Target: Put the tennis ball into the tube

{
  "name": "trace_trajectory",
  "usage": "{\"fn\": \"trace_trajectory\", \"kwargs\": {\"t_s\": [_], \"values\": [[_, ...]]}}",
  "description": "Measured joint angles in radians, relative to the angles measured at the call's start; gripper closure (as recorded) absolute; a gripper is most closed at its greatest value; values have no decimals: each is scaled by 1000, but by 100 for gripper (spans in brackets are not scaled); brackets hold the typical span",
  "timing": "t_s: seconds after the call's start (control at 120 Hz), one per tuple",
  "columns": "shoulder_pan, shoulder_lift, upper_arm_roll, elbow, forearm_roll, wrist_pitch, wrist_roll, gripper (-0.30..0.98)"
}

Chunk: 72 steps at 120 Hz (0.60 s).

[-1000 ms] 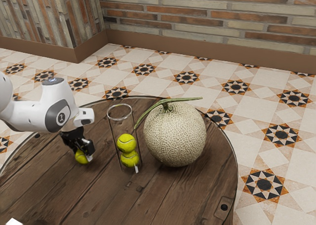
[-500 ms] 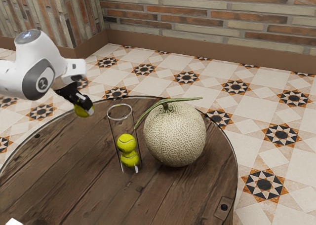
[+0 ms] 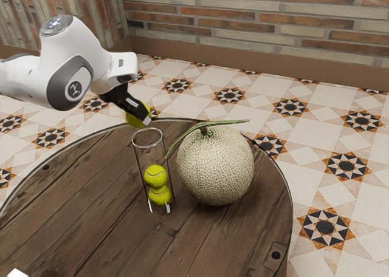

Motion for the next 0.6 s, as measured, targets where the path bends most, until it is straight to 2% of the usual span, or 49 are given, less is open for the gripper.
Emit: {"fn": "trace_trajectory", "kwargs": {"t_s": [0.217, 0.392, 0.6], "values": [[-14, 15, 0, 4, -8, 0, 3, 43], [-30, 19, 0, 5, -27, -4, 25, 19], [-34, 11, -3, 19, -28, -7, 51, 7]]}}
